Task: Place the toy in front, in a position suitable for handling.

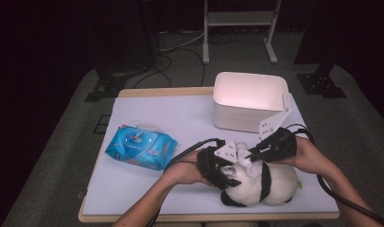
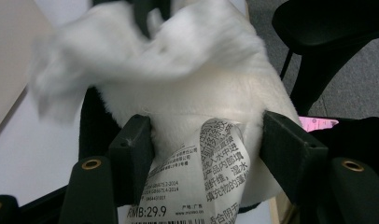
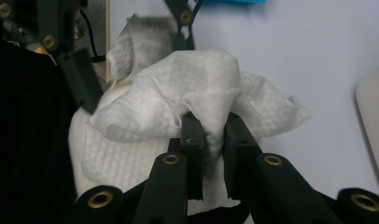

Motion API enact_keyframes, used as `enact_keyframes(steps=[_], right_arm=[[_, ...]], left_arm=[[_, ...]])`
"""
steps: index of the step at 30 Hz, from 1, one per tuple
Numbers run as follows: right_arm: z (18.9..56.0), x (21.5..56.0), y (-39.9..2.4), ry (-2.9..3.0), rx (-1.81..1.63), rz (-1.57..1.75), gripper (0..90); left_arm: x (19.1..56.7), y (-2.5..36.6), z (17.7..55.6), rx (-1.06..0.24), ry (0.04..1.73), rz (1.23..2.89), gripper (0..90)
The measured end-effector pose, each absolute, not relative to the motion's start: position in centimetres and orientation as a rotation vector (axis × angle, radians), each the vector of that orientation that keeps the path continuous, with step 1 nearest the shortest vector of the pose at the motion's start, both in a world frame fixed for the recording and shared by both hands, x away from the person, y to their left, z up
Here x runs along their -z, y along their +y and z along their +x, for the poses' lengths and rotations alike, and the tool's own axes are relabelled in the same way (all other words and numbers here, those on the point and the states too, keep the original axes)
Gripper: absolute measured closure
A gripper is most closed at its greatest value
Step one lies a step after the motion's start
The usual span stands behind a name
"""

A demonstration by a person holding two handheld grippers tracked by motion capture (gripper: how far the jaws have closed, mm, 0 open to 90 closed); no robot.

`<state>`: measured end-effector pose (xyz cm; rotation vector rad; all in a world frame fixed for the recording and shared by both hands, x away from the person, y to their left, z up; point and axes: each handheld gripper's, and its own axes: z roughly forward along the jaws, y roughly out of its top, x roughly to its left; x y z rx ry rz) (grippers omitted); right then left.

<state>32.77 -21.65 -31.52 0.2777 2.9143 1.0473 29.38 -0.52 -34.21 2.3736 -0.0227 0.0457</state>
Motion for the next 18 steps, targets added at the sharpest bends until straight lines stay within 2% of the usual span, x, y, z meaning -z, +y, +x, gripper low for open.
enact_keyframes(steps=[6,18], right_arm=[[34.2,31.6,-19.8,2.943,-1.01,0.263,79.4],[33.8,32.9,-23.7,2.896,-0.979,0.409,79.4]], left_arm=[[34.3,-0.2,29.6,-0.048,-0.003,2.369,36.4],[35.1,0.7,31.4,-0.016,0.086,2.333,35.8]])
